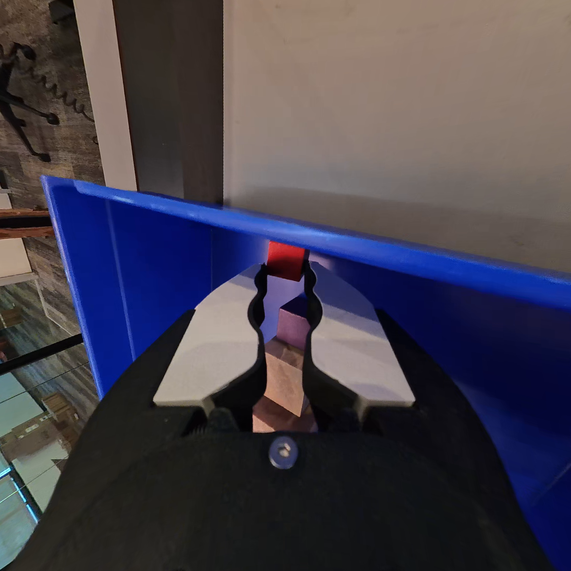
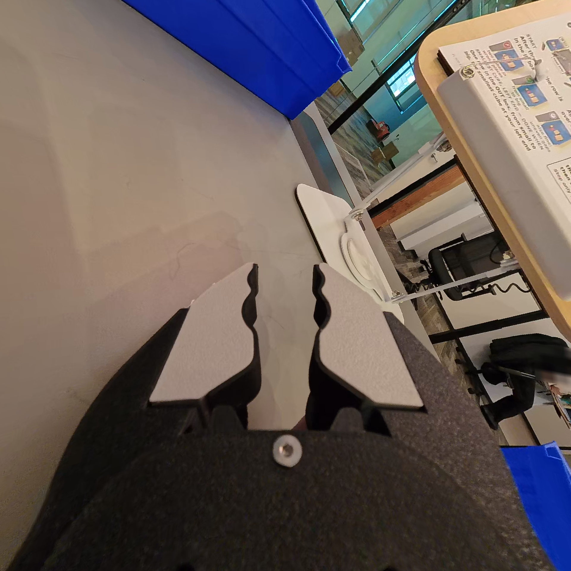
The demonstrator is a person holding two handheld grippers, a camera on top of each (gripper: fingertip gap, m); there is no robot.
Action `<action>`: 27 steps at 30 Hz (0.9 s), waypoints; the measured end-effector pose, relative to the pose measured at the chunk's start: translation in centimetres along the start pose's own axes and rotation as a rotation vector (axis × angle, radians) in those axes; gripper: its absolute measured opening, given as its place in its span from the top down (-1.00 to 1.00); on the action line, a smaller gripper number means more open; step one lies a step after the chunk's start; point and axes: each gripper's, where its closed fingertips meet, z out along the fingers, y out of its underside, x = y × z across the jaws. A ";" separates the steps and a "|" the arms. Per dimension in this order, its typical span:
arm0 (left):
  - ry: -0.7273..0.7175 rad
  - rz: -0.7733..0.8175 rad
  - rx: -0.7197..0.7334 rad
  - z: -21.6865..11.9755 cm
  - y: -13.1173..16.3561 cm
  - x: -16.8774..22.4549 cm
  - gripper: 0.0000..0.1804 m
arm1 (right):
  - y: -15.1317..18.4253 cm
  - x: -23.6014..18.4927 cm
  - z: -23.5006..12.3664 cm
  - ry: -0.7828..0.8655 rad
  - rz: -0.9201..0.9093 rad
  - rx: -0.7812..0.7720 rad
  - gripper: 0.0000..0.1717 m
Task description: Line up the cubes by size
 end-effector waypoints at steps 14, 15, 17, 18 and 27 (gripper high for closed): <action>-0.012 -0.005 0.008 -0.5 0.1 -0.3 0.75 | 0.0 -0.1 0.0 -0.002 -0.005 -0.003 0.61; -0.014 -0.007 0.010 -0.6 0.1 -0.3 0.75 | -0.1 -0.1 0.0 -0.002 -0.005 -0.003 0.61; -0.020 -0.013 0.017 -0.8 0.2 -0.5 0.75 | -0.1 -0.1 0.0 -0.001 -0.005 -0.003 0.61; -0.023 -0.017 0.021 -0.9 0.2 -0.6 0.75 | -0.1 -0.1 0.0 -0.001 -0.005 -0.003 0.61; -0.092 -0.057 0.098 -4.0 0.1 -2.0 0.75 | -0.4 -0.1 0.1 0.002 -0.005 0.011 0.60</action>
